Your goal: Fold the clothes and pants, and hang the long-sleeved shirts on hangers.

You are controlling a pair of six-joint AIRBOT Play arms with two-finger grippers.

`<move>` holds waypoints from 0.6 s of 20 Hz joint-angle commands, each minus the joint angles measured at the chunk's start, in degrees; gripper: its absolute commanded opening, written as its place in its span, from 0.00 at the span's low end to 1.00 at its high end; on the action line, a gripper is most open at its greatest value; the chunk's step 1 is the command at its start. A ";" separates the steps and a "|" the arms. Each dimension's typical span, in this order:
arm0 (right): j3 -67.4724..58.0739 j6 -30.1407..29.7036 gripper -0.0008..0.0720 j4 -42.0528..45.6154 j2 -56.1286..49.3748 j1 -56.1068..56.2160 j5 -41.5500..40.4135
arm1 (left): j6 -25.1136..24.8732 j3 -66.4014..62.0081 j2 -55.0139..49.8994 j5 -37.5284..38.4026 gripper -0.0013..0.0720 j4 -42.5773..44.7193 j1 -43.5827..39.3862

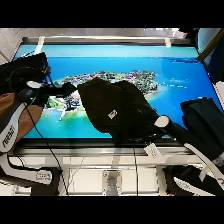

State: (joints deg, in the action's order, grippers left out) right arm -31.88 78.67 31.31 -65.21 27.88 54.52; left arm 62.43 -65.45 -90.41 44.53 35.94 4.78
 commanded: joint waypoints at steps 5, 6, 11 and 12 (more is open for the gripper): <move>0.42 0.07 0.72 -7.19 -4.94 4.66 -6.12 | -4.20 -3.58 -6.08 -1.92 0.60 0.98 -4.46; 0.42 0.07 0.72 -7.19 -4.94 4.66 -5.22 | -4.17 -3.98 -6.51 -1.90 0.60 2.93 -4.66; 0.42 0.07 0.72 -7.17 -4.94 4.66 -7.50 | -1.09 -4.42 -6.56 -2.21 0.60 8.81 -3.30; 0.42 0.07 0.72 -7.17 -4.94 4.66 -8.52 | -1.09 -4.42 -6.64 -2.36 0.60 8.83 -3.32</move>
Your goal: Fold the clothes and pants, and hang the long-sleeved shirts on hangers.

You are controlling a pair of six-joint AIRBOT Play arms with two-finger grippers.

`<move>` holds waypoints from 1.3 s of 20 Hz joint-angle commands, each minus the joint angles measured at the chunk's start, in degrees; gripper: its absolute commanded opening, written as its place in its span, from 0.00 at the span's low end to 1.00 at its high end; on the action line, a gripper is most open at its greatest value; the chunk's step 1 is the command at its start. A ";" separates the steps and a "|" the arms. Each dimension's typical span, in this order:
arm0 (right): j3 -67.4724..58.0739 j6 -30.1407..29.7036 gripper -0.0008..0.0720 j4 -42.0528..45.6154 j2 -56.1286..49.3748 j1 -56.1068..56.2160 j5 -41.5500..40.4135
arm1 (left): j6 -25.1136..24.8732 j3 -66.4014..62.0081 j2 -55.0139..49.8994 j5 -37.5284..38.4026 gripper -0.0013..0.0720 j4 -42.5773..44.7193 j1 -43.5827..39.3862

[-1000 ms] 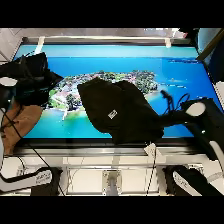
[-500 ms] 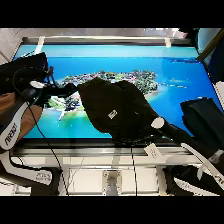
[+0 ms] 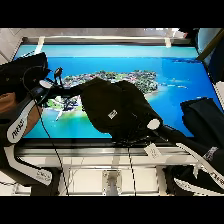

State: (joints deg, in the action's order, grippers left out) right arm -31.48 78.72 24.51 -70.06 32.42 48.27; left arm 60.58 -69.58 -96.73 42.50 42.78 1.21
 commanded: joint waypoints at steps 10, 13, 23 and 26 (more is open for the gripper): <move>0.02 0.02 0.72 -0.37 -0.09 0.11 -3.39 | 3.93 -0.31 -3.06 -5.01 0.42 -3.19 -2.95; 0.02 0.02 0.72 -0.37 -0.09 0.11 -3.41 | 3.74 -0.31 -3.06 -4.98 0.04 -3.19 -2.89; 0.02 0.11 0.09 -0.33 -0.92 0.11 -12.26 | 3.76 -0.31 -2.82 -4.22 0.04 -3.19 -2.64; -0.33 -0.04 0.05 -0.24 -1.01 -0.44 -12.70 | 3.74 -0.31 -1.33 -1.97 0.04 -2.75 -2.23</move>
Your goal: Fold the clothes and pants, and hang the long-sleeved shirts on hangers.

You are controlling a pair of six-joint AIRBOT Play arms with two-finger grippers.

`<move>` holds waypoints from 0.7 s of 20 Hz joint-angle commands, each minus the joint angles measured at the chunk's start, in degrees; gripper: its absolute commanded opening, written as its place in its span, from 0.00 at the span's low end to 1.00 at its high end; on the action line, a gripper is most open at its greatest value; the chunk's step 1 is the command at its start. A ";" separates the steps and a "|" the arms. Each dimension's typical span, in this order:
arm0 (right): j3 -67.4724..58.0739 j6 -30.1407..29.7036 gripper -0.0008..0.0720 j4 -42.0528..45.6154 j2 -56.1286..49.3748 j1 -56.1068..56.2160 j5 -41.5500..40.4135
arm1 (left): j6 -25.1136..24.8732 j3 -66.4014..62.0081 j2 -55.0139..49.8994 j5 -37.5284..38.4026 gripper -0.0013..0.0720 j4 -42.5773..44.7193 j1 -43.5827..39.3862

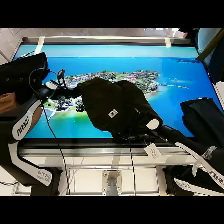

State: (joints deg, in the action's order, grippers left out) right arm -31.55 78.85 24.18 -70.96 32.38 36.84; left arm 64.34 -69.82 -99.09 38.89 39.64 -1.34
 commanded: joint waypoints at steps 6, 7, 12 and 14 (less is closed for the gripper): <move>-13.92 -0.46 0.05 12.61 13.53 -12.63 8.28 | -0.07 -0.07 19.15 9.07 0.04 2.36 9.86; -18.45 -0.48 0.05 13.66 16.94 -15.19 10.25 | -0.07 -0.07 23.74 10.03 0.04 2.36 11.47; -43.82 -0.42 0.05 14.88 25.16 -18.71 14.12 | -0.22 -1.01 49.88 11.61 0.04 2.36 11.08; -53.37 0.28 0.05 14.82 25.03 -18.71 21.53 | -0.20 -3.43 58.10 12.48 0.03 2.38 10.16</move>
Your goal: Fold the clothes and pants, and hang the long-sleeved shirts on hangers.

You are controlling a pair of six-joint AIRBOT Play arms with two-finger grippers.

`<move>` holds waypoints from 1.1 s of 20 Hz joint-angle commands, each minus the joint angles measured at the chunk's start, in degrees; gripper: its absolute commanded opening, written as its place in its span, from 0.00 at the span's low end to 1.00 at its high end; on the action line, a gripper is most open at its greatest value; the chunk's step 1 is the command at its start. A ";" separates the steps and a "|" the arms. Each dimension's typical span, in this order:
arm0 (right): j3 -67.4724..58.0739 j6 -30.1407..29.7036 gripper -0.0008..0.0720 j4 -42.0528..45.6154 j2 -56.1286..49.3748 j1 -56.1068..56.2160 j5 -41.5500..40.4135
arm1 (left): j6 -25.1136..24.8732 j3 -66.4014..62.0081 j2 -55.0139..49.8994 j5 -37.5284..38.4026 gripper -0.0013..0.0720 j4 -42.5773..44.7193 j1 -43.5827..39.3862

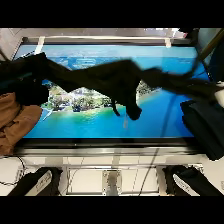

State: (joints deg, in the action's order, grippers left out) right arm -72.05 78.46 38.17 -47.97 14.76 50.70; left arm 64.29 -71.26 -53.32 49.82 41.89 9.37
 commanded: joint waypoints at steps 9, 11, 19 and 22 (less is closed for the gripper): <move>-32.41 21.09 0.05 2.01 0.28 -1.11 25.99 | 5.62 -26.29 15.56 8.59 0.03 15.63 -0.22; -32.30 21.16 0.05 3.26 -4.28 -1.11 29.90 | 5.62 -27.32 10.56 9.75 0.03 15.26 -0.33; -32.33 8.83 0.05 13.84 -36.79 -1.66 27.87 | 2.80 -27.30 -24.48 15.74 0.04 16.52 -8.57; -32.33 5.60 0.05 14.51 -49.44 -4.61 15.08 | 2.84 -27.30 -37.38 6.36 0.04 16.59 -10.78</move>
State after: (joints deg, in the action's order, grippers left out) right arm -104.27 87.77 50.46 -86.39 12.03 75.05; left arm 67.88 -98.37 -79.15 62.52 58.02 0.91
